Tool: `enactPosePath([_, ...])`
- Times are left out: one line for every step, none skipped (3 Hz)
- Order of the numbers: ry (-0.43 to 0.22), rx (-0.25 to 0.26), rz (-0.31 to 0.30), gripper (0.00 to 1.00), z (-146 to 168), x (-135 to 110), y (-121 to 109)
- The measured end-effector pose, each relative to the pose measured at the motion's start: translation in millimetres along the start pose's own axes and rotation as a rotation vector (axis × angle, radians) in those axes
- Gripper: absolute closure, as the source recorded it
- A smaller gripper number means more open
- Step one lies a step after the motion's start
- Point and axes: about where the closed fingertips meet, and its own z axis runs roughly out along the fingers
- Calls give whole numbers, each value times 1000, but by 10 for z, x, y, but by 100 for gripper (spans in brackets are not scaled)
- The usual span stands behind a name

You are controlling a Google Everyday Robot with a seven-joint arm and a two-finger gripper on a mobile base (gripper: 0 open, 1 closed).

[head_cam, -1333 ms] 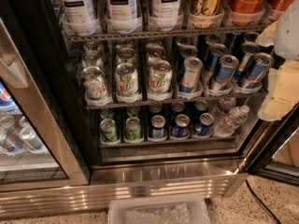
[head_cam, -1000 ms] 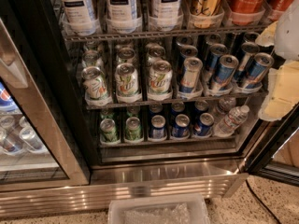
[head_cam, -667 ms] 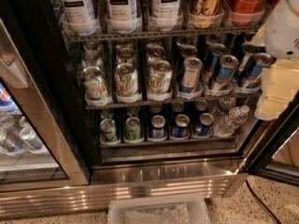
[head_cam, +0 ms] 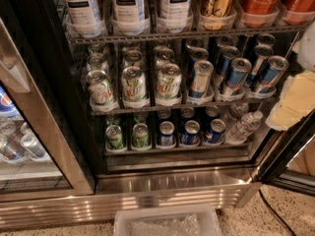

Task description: Pick coke can from top shelf of fridge

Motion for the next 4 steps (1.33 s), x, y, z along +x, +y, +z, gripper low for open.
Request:
enactPosePath([-66,45,11,0,-24,-125,-104])
enactPosePath([-66,45,11,0,-25,-125,-104])
enactPosePath([-151,67,79,0,-33,-136,-97])
enactPosePath([-291,89,193,0,-5,-11,52])
